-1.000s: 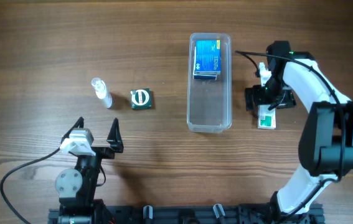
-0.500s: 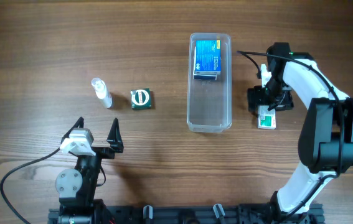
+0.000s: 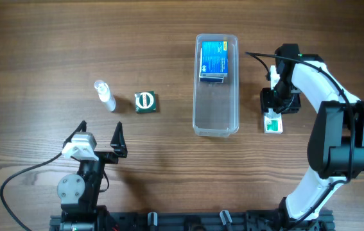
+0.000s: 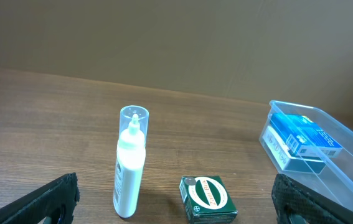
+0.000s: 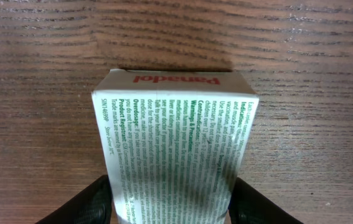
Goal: Pack container
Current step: 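Lower the right gripper and grasp the white-green Panadol box, then carry the Panadol box left and place it into the container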
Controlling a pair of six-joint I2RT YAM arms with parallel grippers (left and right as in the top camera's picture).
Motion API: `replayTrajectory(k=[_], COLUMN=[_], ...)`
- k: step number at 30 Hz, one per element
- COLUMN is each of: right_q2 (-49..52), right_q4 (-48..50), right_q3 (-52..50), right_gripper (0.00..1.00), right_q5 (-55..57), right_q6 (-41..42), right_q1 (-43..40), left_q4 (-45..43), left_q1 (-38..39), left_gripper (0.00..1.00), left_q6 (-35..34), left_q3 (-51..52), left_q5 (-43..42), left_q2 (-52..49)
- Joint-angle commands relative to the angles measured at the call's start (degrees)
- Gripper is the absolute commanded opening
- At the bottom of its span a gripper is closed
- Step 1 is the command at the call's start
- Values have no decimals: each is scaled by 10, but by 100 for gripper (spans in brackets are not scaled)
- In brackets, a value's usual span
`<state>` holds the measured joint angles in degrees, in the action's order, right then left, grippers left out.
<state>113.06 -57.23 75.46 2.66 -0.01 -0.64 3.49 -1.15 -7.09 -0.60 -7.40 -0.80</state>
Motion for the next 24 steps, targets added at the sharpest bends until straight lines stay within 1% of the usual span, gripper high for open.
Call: replayTrajectory(k=[1, 3, 6, 8, 12, 14, 19, 24], right_q2=[5, 5, 5, 5, 5, 5, -4, -33], right_q4=[7, 8, 9, 9, 10, 11, 8, -23], right_q3=[-2, -2, -2, -2, -2, -1, 19, 78], right_gripper=[57, 55, 54, 49, 47, 43, 43, 43], right_q5=[17, 25, 24, 24, 24, 24, 17, -10], right_q6=[14, 17, 17, 17, 17, 17, 32, 32], right_q1=[-2, -2, -2, -2, -2, -2, -2, -2], left_q4=[2, 2, 2, 2, 2, 2, 2, 2], left_q1=[-4, -4, -4, -4, -4, -4, -4, -4], left_gripper=[100, 100, 100, 100, 100, 100, 100, 100], left_q6=[9, 9, 9, 9, 9, 9, 9, 9], left_q3=[3, 3, 3, 3, 3, 3, 3, 3], left_q5=[-3, -2, -3, -2, -2, -2, -3, -3], left_q2=[4, 4, 4, 4, 4, 4, 4, 4])
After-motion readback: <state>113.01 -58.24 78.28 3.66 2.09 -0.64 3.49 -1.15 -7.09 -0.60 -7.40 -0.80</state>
